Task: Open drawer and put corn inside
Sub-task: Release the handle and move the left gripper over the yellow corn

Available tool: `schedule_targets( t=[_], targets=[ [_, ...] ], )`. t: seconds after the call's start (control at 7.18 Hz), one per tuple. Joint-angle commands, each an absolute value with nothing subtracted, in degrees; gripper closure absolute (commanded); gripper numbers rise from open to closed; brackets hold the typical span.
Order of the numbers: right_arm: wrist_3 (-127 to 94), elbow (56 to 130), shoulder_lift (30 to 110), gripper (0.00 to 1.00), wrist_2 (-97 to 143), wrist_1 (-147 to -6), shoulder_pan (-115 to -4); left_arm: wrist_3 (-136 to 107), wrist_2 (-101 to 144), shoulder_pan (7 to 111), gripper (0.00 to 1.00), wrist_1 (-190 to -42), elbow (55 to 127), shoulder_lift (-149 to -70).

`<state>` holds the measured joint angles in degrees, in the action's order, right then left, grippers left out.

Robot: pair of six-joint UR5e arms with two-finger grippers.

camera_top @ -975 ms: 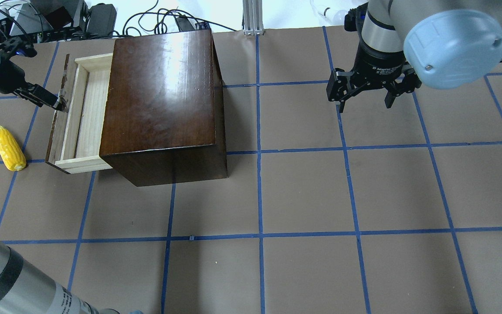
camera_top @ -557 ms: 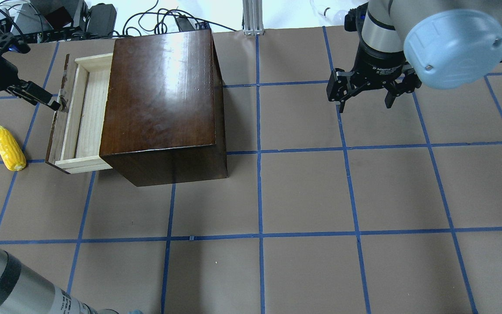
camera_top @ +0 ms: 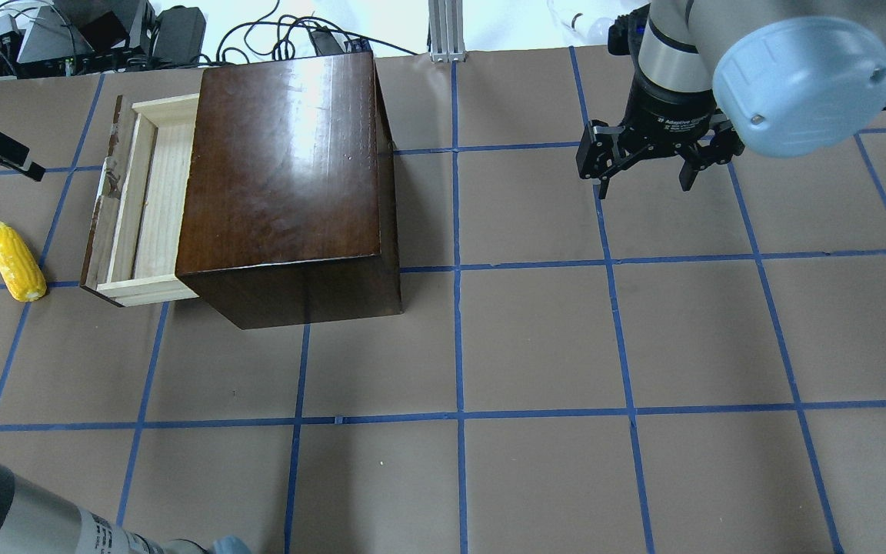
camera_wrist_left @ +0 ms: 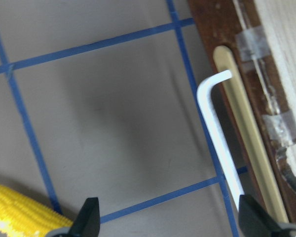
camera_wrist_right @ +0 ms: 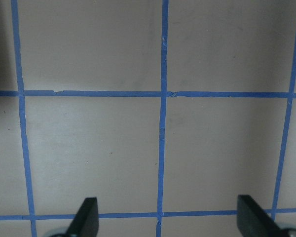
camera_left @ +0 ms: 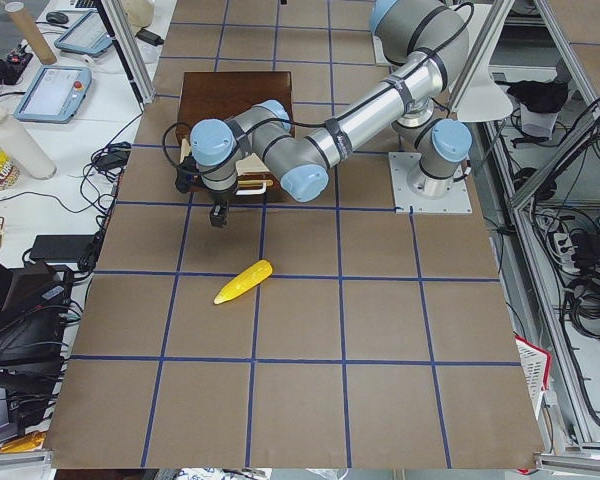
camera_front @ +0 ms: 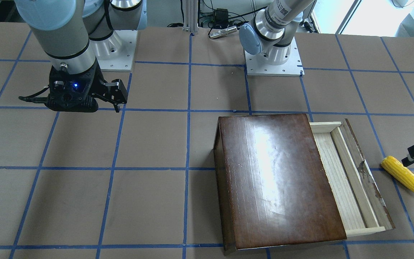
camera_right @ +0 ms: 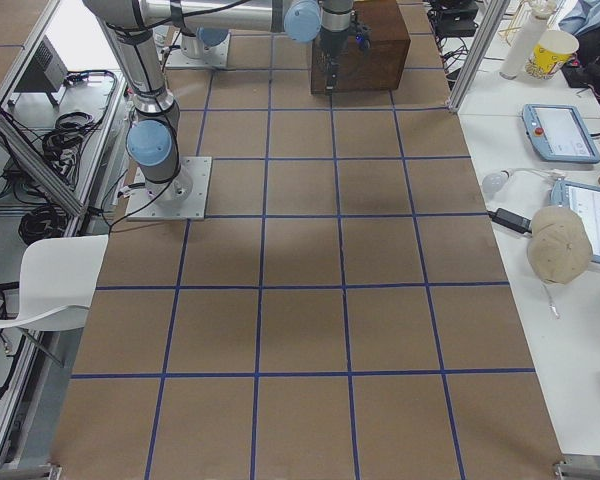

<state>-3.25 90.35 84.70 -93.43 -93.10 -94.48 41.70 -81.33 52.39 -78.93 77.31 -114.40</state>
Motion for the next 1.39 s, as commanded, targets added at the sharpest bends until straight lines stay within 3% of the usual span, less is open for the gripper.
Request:
schedule_targets(
  t=[0.0,0.28,1.25],
  targets=[
    [-3.25,90.35,84.64,0.00,-93.43,-93.16,-94.48,28.53,-82.71,50.98,0.00,-78.13,76.82,-115.48],
    [-3.25,90.35,84.64,0.00,-93.43,-93.16,-94.48,14.92,-82.71,50.98,0.00,-78.05,77.60,-116.27],
    [-3.25,90.35,84.64,0.00,-93.43,-93.16,-94.48,10.99,-90.08,49.31,0.00,-68.75,80.93,-124.44]
  ],
)
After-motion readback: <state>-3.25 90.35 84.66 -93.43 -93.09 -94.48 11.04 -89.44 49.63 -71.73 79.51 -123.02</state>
